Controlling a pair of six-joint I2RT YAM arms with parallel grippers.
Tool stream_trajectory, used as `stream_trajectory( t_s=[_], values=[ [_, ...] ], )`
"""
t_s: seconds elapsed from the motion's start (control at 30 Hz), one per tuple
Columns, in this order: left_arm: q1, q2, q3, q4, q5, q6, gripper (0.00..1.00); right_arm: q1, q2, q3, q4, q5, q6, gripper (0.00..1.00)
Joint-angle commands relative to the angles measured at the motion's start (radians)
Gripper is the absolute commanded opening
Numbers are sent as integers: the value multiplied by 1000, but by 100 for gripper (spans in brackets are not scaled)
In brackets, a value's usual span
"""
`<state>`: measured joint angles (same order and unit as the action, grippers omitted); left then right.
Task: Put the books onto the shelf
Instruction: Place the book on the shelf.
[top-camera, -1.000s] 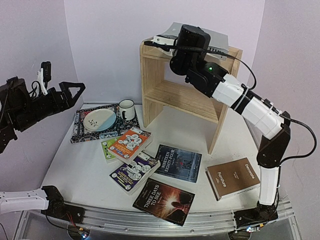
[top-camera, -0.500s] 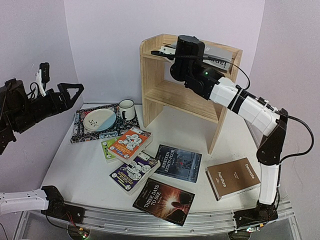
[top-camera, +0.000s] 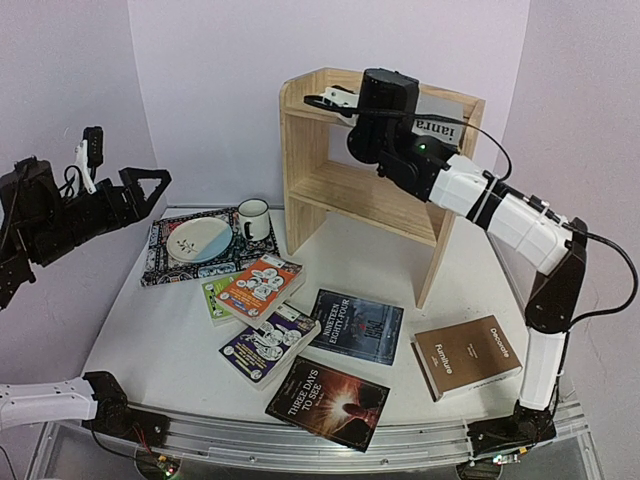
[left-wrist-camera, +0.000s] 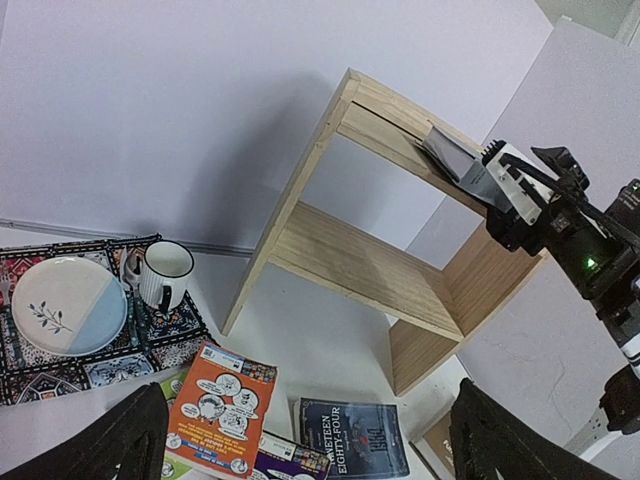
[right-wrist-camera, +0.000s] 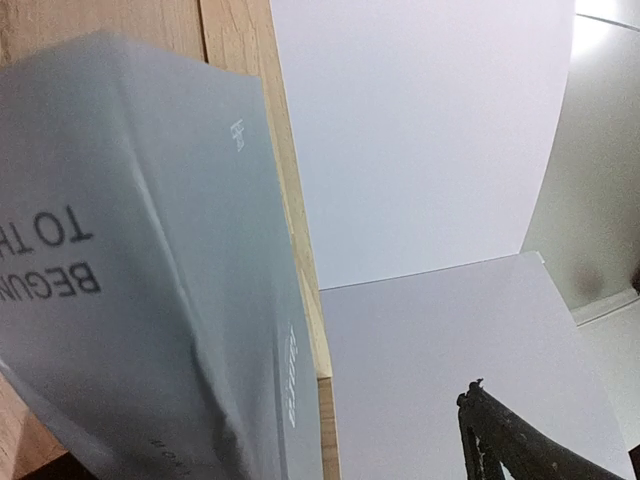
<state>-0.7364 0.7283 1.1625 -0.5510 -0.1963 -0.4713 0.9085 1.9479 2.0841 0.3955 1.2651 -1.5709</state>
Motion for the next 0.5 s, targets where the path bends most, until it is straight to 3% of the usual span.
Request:
stream_trajectory(
  t_s=[0.0, 0.47],
  values=[
    [3, 16, 8, 10, -14, 11, 100, 10, -84, -28, -97, 2, 142, 98],
    [3, 35, 7, 11, -20, 8, 99, 61, -154, -72, -283, -75, 317, 98]
  ],
)
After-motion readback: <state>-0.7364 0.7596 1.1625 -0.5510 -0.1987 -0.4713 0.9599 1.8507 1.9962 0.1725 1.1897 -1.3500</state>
